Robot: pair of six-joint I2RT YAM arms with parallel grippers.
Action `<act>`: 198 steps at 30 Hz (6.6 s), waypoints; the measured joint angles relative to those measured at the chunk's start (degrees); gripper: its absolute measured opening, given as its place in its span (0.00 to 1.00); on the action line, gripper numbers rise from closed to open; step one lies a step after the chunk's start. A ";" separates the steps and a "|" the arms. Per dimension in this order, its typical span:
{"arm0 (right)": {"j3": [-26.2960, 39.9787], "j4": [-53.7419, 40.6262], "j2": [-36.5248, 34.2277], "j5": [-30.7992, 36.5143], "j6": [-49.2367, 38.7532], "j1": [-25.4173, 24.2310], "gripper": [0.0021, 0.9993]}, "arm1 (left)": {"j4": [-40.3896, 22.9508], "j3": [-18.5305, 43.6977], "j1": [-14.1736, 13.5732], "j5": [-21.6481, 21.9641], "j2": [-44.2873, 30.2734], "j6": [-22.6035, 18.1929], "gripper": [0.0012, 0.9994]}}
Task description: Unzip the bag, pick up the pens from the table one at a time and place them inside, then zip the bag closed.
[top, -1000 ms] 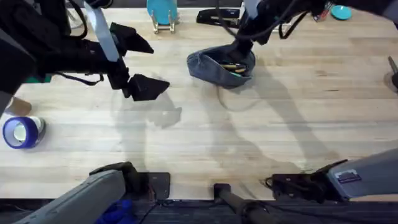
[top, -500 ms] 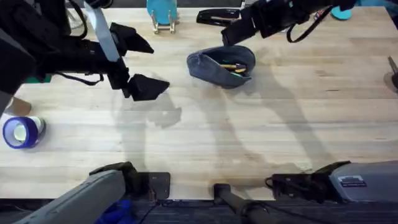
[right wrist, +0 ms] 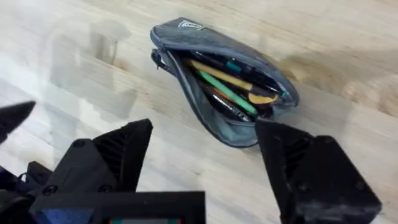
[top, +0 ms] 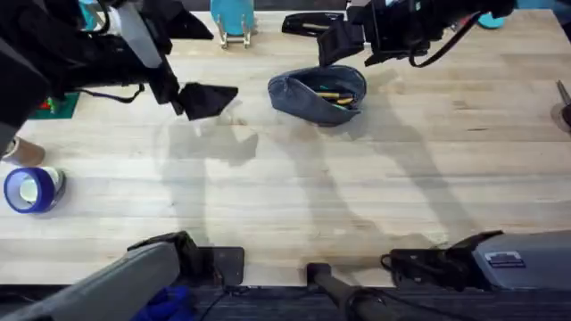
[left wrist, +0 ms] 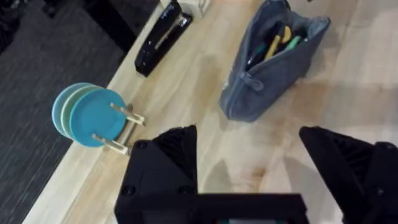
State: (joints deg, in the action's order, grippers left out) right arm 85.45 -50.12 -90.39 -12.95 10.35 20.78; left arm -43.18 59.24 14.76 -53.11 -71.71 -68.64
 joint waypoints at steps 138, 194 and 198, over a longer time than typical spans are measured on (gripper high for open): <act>0.07 19.61 -17.79 41.04 46.06 28.70 1.00 | 25.86 0.07 0.33 -29.63 -43.16 -5.79 0.99; 0.07 21.85 -21.86 41.27 45.09 26.51 0.03 | 25.86 0.07 0.33 -29.63 -43.16 -5.79 0.99; 0.07 21.84 -21.86 41.27 45.09 26.51 0.03 | 25.86 0.07 0.33 -29.63 -43.16 -5.79 0.99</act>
State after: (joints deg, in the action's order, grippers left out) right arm 85.52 -28.28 -112.25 28.32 55.44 47.29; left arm -17.32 59.31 15.09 -82.74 -114.87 -74.43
